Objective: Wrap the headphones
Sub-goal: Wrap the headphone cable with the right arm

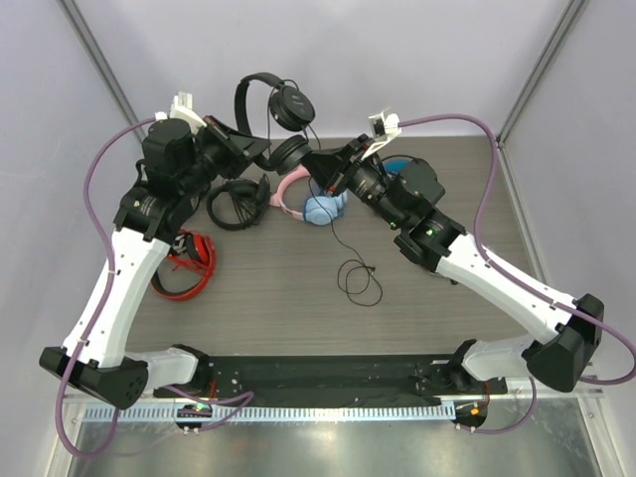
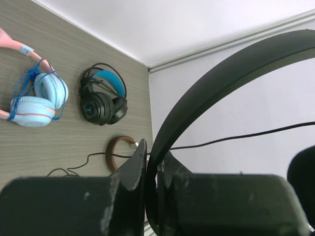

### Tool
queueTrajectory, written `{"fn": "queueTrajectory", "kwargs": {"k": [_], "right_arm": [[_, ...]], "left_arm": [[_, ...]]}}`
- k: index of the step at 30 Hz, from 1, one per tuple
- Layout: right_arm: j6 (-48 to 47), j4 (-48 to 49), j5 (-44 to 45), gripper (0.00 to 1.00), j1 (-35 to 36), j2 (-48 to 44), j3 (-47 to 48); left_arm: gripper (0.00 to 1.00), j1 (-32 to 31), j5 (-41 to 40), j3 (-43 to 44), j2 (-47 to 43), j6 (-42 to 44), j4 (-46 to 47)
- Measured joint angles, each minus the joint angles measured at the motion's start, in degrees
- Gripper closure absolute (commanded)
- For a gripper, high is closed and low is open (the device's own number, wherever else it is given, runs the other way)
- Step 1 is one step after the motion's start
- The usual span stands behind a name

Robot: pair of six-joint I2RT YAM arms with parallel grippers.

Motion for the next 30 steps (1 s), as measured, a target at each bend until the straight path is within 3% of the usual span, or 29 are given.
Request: {"fn": "queueTrajectory", "kwargs": {"k": [4, 8, 10, 11, 15, 24, 30], "right_arm": [[0.0, 0.8, -0.7, 0.82, -0.2, 1.6, 0.0], [0.5, 2.0, -2.6, 0.73, -0.4, 2.8, 0.0], [0.8, 2.6, -3.3, 0.6, -0.4, 3.0, -0.1], [0.9, 2.9, -3.4, 0.48, -0.4, 3.0, -0.2], [1.5, 3.9, -3.7, 0.39, -0.5, 2.9, -1.4], [1.5, 4.0, -2.8, 0.37, -0.5, 0.6, -4.2], [1.2, 3.6, -2.3, 0.26, -0.5, -2.0, -4.7]], "left_arm": [[1.0, 0.0, 0.3, 0.0, 0.0, -0.2, 0.0], [1.0, 0.0, 0.8, 0.0, 0.0, -0.5, 0.0], [1.0, 0.0, 1.2, -0.1, 0.0, -1.0, 0.1], [1.0, 0.0, 1.4, -0.2, 0.0, -1.2, 0.3], [1.0, 0.0, 1.8, -0.2, -0.1, -1.3, 0.9], [1.0, 0.0, 2.2, -0.6, -0.2, -1.3, 1.0], [1.0, 0.0, 2.3, -0.7, -0.2, -1.3, 1.9]]}}
